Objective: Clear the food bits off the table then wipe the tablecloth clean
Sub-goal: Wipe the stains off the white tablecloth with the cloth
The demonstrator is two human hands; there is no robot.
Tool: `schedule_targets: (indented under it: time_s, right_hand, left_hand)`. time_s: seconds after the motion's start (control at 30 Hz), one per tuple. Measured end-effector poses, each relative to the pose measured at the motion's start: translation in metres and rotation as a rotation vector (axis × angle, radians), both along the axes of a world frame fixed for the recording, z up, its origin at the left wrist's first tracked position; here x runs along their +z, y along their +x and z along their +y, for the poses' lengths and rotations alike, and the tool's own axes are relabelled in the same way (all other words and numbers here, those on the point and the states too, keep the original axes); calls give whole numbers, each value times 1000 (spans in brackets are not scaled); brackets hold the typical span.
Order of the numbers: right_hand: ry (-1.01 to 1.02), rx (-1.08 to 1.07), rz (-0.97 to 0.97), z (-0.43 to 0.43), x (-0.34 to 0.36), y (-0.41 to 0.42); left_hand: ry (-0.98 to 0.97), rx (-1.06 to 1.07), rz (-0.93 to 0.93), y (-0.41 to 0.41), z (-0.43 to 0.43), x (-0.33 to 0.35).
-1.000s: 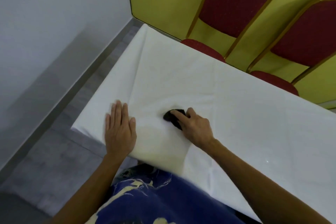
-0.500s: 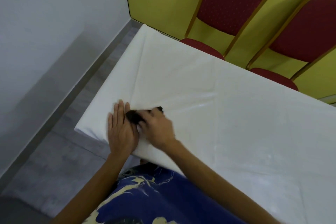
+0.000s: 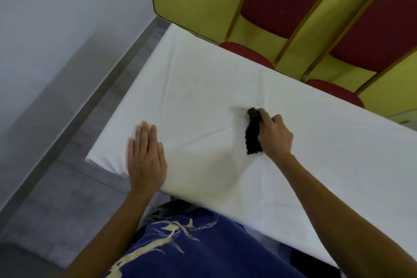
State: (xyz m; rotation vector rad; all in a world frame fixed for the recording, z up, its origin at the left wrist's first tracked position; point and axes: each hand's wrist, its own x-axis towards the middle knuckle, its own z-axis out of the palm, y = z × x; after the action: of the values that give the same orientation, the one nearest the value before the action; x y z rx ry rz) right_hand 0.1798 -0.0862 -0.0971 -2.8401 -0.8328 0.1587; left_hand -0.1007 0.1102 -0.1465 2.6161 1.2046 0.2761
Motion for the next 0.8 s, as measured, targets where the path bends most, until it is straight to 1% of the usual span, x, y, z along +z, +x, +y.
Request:
schedule_targets:
  time_s: [0.07,0.1,0.13,0.2,0.23,0.27,0.33,0.37,0.4,0.43,0.5,0.53,0.57,0.63,0.73,0.8]
  right_hand:
    - [22,-131,27,-3,16,13]
    - [66,-161,30,2,25,12]
    - [132,-168,35,11,37,5]
    - [309,-131,111,32,61,-22]
    - [402,-92,205,44,72,-39]
    - [489,-63,363,54,78,-56]
    - [630,-77,812,72,82,-81]
    - [666,-102,989,76,77,-86]
    - [669,-122,1065,78,69,-89]
    - [628,-136,1028,77,59,-89]
    - [461,-161,697,69,37,-84]
    - [424,-177,562,64,29,-83]
    - [435,-167,489,60,25,-85]
    - [458,-51,362,59,19,-96]
    - [270,134,143,73,4,-125]
    - [115,209,88,86,-11,-143]
  left_hand:
    - [-8,16,-2,1,-2,0]
    - [-4,24,-3,2,-3,0]
    - [0,32,-3,3,-3,1]
    - [-3,43,-5,4,-3,1]
    - [-17,45,-5,5,-3,2]
    - [-37,49,-7,6,-3,3]
    - [-73,57,-15,9,-1,2]
    - [-86,58,-18,11,-1,2]
    - [-93,59,-19,11,-1,2]
    - [-94,60,-22,10,-1,2]
    - [-84,55,-30,9,-1,1]
    - [-78,51,-34,8,0,1]
    - [-77,53,-39,9,-1,1]
    - [-101,90,-49,15,-3,3]
    - [-159,155,-91,28,-10,12]
    - [-139,90,-115,39,-18,17]
